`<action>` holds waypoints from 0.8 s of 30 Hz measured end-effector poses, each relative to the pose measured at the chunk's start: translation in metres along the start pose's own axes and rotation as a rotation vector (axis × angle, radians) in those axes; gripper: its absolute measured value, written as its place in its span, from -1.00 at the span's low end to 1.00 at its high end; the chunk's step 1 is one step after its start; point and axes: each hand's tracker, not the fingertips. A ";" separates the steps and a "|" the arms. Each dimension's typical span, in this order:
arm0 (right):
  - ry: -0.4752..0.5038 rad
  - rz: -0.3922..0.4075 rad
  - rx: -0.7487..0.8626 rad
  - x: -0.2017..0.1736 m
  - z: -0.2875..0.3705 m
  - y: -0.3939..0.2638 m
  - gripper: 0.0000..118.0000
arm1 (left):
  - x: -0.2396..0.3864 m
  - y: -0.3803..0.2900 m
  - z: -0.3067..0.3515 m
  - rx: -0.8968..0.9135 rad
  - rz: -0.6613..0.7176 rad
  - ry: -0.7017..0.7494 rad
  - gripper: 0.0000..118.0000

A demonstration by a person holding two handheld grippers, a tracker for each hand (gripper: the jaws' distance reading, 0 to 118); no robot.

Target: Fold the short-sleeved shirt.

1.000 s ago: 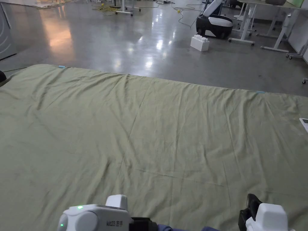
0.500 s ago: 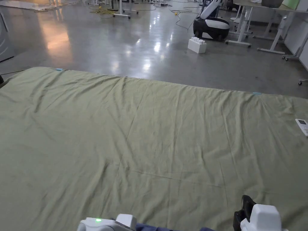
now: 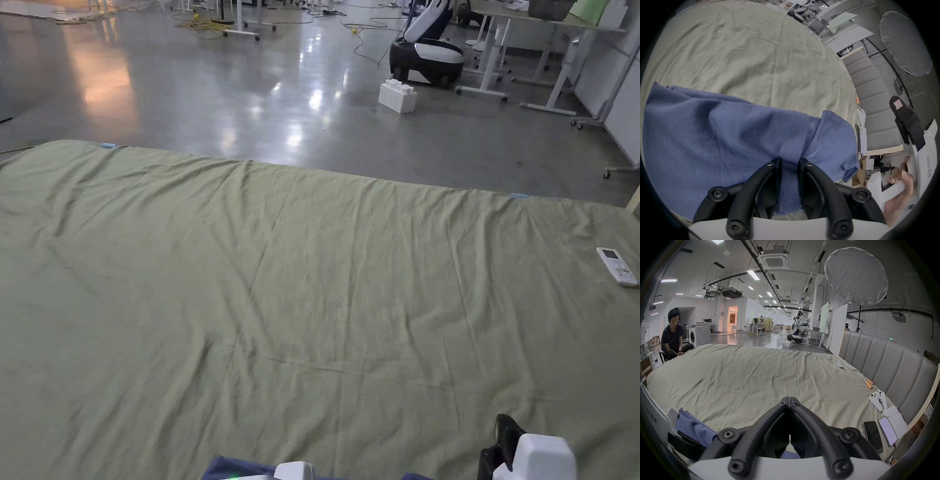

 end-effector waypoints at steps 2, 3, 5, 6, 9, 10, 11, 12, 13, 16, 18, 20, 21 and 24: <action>-0.001 0.002 -0.001 0.000 0.000 0.000 -0.99 | 0.006 -0.001 0.003 0.006 -0.031 0.015 -0.63; 0.000 0.003 -0.001 0.000 0.000 0.000 -0.99 | 0.008 0.000 0.005 0.002 -0.059 0.020 -0.63; 0.003 0.003 0.000 -0.001 0.001 0.001 -0.99 | 0.009 0.003 0.015 -0.004 -0.069 0.020 -0.62; 0.004 0.004 0.002 -0.001 0.001 0.002 -0.99 | 0.009 0.005 0.021 -0.005 -0.077 0.015 -0.61; 0.006 0.007 0.011 -0.001 0.002 0.005 -0.99 | 0.003 0.010 0.056 0.024 -0.122 -0.015 -0.17; 0.007 0.009 0.015 -0.001 0.003 0.006 -0.99 | -0.001 0.012 0.068 0.048 -0.140 -0.022 0.11; 0.008 0.011 0.018 -0.001 0.003 0.007 -0.99 | -0.008 0.014 0.082 0.081 -0.150 -0.028 0.23; 0.009 0.011 0.020 -0.001 0.003 0.008 -0.99 | -0.017 0.017 0.095 0.115 -0.144 -0.020 0.27; 0.010 0.010 0.023 -0.001 0.003 0.009 -0.99 | -0.027 0.019 0.108 0.148 -0.135 -0.006 0.28; 0.011 0.006 0.030 -0.001 0.003 0.011 -0.99 | -0.066 0.024 0.134 0.224 -0.096 0.031 0.40; 0.014 -0.004 0.031 -0.002 0.002 0.012 -0.99 | -0.099 0.025 0.142 0.244 -0.043 0.063 0.43; 0.015 -0.008 0.028 -0.003 0.001 0.013 -0.99 | -0.130 0.024 0.141 0.237 0.007 0.035 0.44; 0.016 -0.010 0.027 -0.003 0.001 0.013 -0.99 | -0.144 0.024 0.138 0.213 0.043 0.038 0.44; 0.024 -0.033 0.019 -0.004 -0.001 0.012 -0.99 | -0.177 0.018 0.125 0.168 0.122 -0.013 0.43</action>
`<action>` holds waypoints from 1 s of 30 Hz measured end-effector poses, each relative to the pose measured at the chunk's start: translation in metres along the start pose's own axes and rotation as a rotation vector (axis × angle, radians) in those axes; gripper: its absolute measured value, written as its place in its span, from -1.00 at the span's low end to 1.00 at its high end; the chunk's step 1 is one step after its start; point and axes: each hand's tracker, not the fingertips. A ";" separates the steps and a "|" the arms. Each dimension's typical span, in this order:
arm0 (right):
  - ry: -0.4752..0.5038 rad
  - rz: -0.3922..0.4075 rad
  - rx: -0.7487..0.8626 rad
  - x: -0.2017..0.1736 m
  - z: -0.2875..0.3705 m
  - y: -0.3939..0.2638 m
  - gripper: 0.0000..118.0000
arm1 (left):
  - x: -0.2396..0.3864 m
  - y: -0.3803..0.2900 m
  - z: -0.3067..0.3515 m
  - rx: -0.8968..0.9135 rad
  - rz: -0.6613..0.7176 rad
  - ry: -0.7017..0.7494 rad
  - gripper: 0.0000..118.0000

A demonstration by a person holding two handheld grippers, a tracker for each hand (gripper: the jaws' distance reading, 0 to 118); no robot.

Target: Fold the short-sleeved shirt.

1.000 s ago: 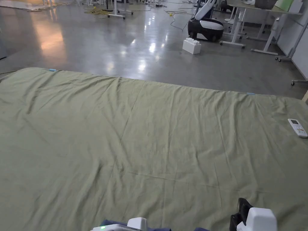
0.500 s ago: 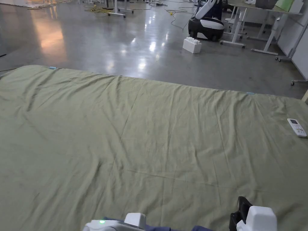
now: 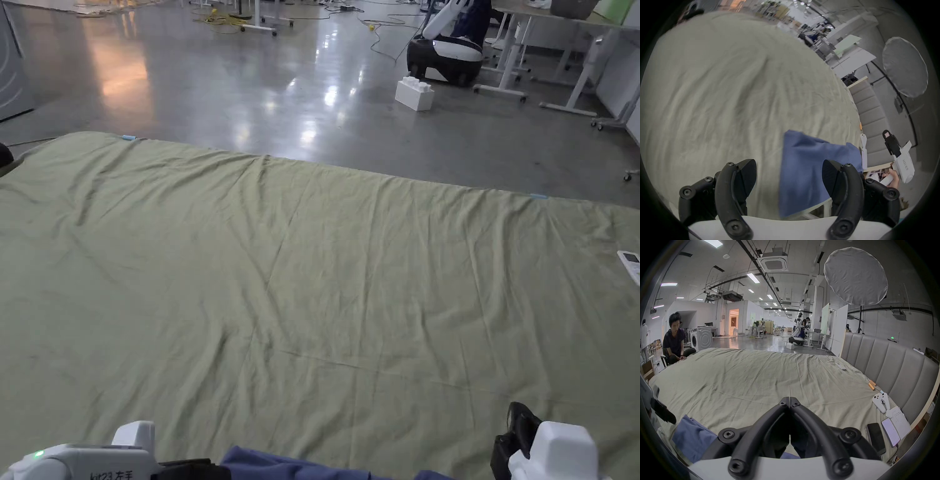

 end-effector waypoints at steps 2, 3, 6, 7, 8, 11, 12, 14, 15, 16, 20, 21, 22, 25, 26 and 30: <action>0.008 -0.026 -0.019 0.000 -0.001 -0.001 -0.99 | -0.013 -0.005 -0.010 -0.005 0.022 -0.084 0.43; 0.004 -0.038 -0.043 0.000 -0.001 -0.003 -0.99 | -0.017 -0.009 -0.010 -0.010 0.040 -0.116 0.43; 0.001 -0.015 -0.031 -0.002 -0.002 -0.002 -0.99 | -0.024 -0.005 -0.017 0.044 0.078 -0.250 0.43; 0.000 -0.008 -0.032 -0.003 -0.001 -0.002 -0.99 | -0.025 -0.005 -0.022 0.030 0.110 -0.279 0.43; 0.000 -0.005 -0.032 -0.004 -0.001 -0.002 -0.99 | -0.027 -0.004 -0.028 0.014 0.126 -0.311 0.42; -0.002 0.000 -0.033 -0.006 0.001 -0.001 -0.99 | -0.023 -0.004 -0.042 -0.031 0.094 -0.367 0.38; -0.003 0.001 -0.035 -0.006 0.001 -0.001 -0.99 | -0.020 -0.005 -0.047 -0.053 0.075 -0.375 0.34; -0.006 0.006 -0.037 -0.007 0.002 -0.001 -0.99 | -0.022 -0.006 -0.042 -0.055 0.043 -0.352 0.11; -0.008 0.012 -0.036 -0.007 0.002 -0.001 -0.99 | -0.022 -0.006 -0.042 -0.064 0.038 -0.338 -0.14; -0.011 0.022 -0.034 -0.008 0.003 -0.001 -0.99 | -0.024 -0.007 -0.042 -0.085 0.030 -0.305 -0.52; -0.014 0.040 -0.033 -0.010 0.004 0.000 -0.99 | -0.020 -0.023 -0.053 -0.058 -0.020 -0.279 -0.71; -0.014 0.039 -0.033 -0.011 0.004 0.000 -0.99 | -0.013 -0.023 -0.058 -0.050 -0.031 -0.279 -0.73; -0.015 0.041 -0.033 -0.012 0.004 0.000 -0.99 | -0.012 -0.027 -0.057 -0.056 0.020 -0.276 -0.76; -0.010 0.050 -0.038 -0.013 0.003 0.000 -0.99 | -0.010 -0.011 -0.042 -0.039 0.025 -0.288 -0.78; -0.008 0.054 -0.038 -0.014 0.002 0.001 -0.99 | -0.006 -0.010 -0.034 -0.040 0.032 -0.299 -0.79; -0.003 0.064 -0.032 -0.016 0.001 0.004 -0.99 | 0.025 -0.003 -0.007 -0.002 0.014 -0.312 -0.79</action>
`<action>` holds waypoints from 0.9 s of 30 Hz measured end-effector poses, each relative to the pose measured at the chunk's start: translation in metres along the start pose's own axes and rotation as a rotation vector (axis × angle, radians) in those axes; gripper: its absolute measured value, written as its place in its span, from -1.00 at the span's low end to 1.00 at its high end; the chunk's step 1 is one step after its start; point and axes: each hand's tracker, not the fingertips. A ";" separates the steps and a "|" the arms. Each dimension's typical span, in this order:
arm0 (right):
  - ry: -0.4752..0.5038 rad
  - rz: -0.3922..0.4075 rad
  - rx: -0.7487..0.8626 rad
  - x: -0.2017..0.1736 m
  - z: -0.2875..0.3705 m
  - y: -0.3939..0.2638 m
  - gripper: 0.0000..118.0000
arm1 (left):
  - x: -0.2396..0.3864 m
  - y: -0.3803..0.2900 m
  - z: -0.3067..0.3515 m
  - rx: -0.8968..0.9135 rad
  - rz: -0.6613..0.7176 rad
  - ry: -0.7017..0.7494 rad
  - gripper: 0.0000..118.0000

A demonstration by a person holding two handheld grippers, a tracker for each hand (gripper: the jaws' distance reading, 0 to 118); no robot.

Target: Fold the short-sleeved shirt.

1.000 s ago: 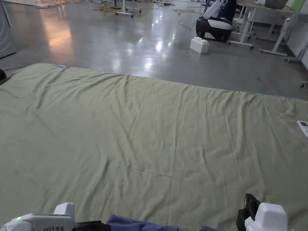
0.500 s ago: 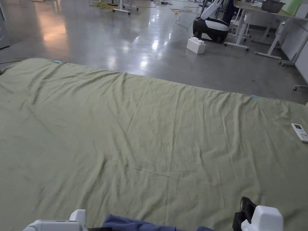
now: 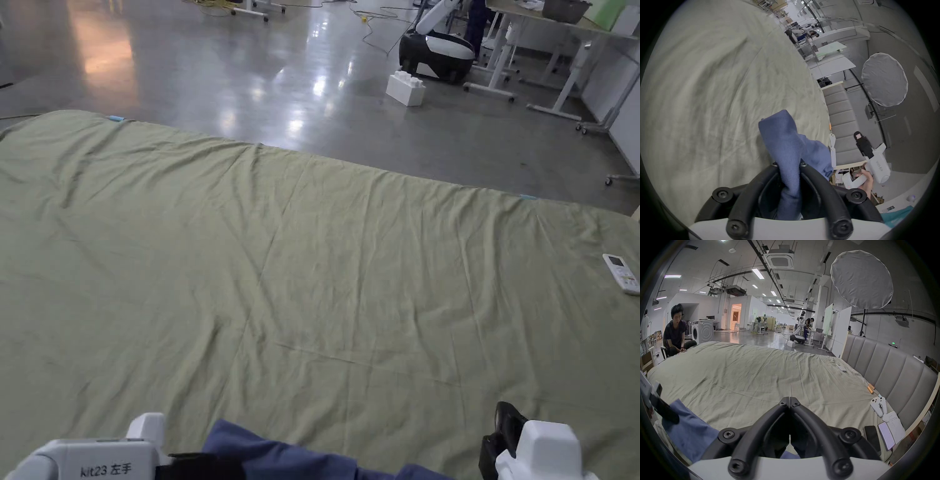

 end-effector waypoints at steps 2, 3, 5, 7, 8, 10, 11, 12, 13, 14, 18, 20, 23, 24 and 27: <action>0.003 0.006 0.004 -0.001 0.000 0.002 -0.99 | 0.022 0.001 0.013 0.019 -0.036 0.038 -0.79; 0.006 0.010 0.006 -0.002 0.000 0.003 -0.99 | 0.000 0.023 0.035 0.027 -0.049 0.066 -0.79; 0.011 0.015 0.011 -0.003 -0.001 0.004 -0.99 | 0.010 0.030 0.057 0.037 -0.069 0.125 -0.79; 0.017 0.018 0.016 -0.004 -0.002 0.005 -0.99 | 0.034 0.032 0.085 0.055 -0.108 0.253 -0.79; 0.020 0.019 0.018 -0.004 -0.002 0.005 -0.99 | 0.040 0.032 0.092 0.061 -0.134 0.320 -0.79; 0.028 0.018 0.021 -0.006 -0.003 0.005 -0.99 | 0.063 0.028 0.106 0.078 -0.207 0.425 -0.79; 0.034 0.018 0.022 -0.007 -0.004 0.006 -0.99 | 0.064 0.043 0.116 0.085 -0.242 0.485 -0.79; 0.037 0.017 0.023 -0.008 -0.005 0.006 -0.99 | 0.070 0.043 0.118 0.092 -0.274 0.537 -0.79; 0.041 0.015 0.024 -0.009 -0.005 0.006 -0.99 | 0.083 0.040 0.119 0.099 -0.304 0.587 -0.79; 0.045 0.012 0.025 -0.010 -0.006 0.005 -0.99 | 0.086 0.042 0.120 0.107 -0.339 0.645 -0.78; 0.056 0.001 0.029 -0.012 -0.006 0.005 -0.99 | 0.118 0.033 0.096 0.042 -0.257 0.424 -0.79; 0.060 -0.003 0.029 -0.012 -0.006 0.004 -0.99 | 0.123 0.035 0.084 0.032 -0.292 0.451 -0.79; 0.058 -0.011 0.028 -0.010 -0.006 0.000 -0.99 | 0.143 0.026 0.061 0.004 -0.306 0.375 -0.79; 0.057 -0.015 0.026 -0.008 -0.006 -0.001 -0.99 | 0.148 0.024 0.055 -0.004 -0.317 0.367 -0.79; 0.049 -0.023 0.023 -0.004 -0.004 -0.003 -0.99 | 0.164 0.012 0.033 -0.011 -0.301 0.302 -0.78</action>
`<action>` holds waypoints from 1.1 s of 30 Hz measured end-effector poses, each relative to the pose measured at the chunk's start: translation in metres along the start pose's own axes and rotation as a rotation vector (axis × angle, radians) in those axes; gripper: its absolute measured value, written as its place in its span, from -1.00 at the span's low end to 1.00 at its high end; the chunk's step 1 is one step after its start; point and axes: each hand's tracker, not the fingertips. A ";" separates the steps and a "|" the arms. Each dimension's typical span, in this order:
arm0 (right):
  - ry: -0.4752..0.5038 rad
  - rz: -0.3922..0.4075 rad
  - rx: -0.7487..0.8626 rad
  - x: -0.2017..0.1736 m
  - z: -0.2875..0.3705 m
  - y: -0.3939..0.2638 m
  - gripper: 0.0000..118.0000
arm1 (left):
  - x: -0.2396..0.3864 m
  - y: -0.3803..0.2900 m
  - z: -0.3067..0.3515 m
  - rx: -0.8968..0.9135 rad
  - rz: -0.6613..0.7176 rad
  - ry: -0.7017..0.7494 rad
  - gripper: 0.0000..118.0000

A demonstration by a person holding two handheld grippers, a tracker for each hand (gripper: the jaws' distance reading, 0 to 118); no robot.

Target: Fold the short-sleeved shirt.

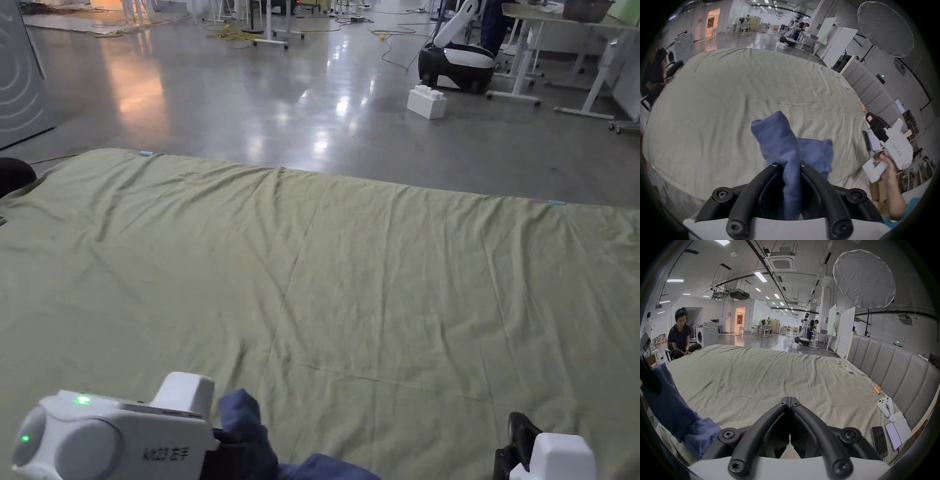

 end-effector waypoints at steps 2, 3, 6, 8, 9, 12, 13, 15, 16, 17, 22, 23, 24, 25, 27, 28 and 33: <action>-0.005 -0.007 -0.003 0.003 0.001 -0.002 -0.99 | 0.011 -0.002 -0.013 -0.006 0.018 -0.060 -0.78; -0.007 -0.008 -0.003 0.004 0.002 -0.004 -0.99 | 0.016 -0.002 -0.021 -0.005 0.030 -0.076 -0.78; -0.013 -0.018 -0.009 0.007 0.003 -0.008 -0.99 | 0.035 -0.012 -0.053 -0.014 0.085 -0.111 -0.78; -0.016 -0.022 -0.013 0.009 0.005 -0.010 -0.99 | 0.047 -0.022 -0.078 -0.021 0.126 -0.106 -0.78; -0.018 -0.027 -0.014 0.010 0.006 -0.011 -0.99 | 0.050 -0.025 -0.091 -0.043 0.145 -0.104 -0.78; -0.025 -0.034 -0.017 0.013 0.008 -0.013 -0.99 | 0.062 -0.041 -0.132 -0.106 0.156 -0.091 -0.78; -0.028 -0.036 -0.017 0.015 0.009 -0.014 -0.99 | 0.062 -0.045 -0.145 -0.115 0.151 -0.084 -0.78; -0.032 -0.041 -0.020 0.018 0.010 -0.016 -0.99 | 0.064 -0.054 -0.165 -0.129 0.175 -0.045 -0.78; -0.035 -0.043 -0.020 0.019 0.010 -0.017 -0.99 | 0.065 -0.056 -0.172 -0.127 0.177 -0.042 -0.77; -0.038 -0.044 -0.020 0.020 0.011 -0.017 -0.99 | 0.065 -0.058 -0.177 -0.125 0.187 -0.031 -0.74; -0.039 -0.048 -0.022 0.023 0.013 -0.017 -0.99 | 0.057 -0.062 -0.165 -0.051 0.265 -0.125 -0.23; -0.039 -0.048 -0.020 0.024 0.014 -0.017 -0.99 | 0.055 -0.062 -0.159 -0.040 0.281 -0.151 -0.08; -0.039 -0.048 -0.020 0.024 0.015 -0.017 -0.99 | 0.053 -0.057 -0.149 -0.038 0.267 -0.152 0.01; -0.039 -0.048 -0.021 0.025 0.015 -0.017 -0.99 | 0.051 -0.056 -0.141 -0.031 0.253 -0.163 0.03; -0.039 -0.048 -0.021 0.026 0.017 -0.018 -0.99 | 0.044 -0.054 -0.123 -0.012 0.233 -0.186 0.03; -0.039 -0.048 -0.021 0.027 0.018 -0.018 -0.99 | 0.041 -0.053 -0.115 -0.011 0.239 -0.185 0.02; -0.043 -0.056 -0.030 0.030 0.019 -0.022 -0.99 | 0.030 -0.060 -0.113 -0.006 0.237 -0.174 -0.56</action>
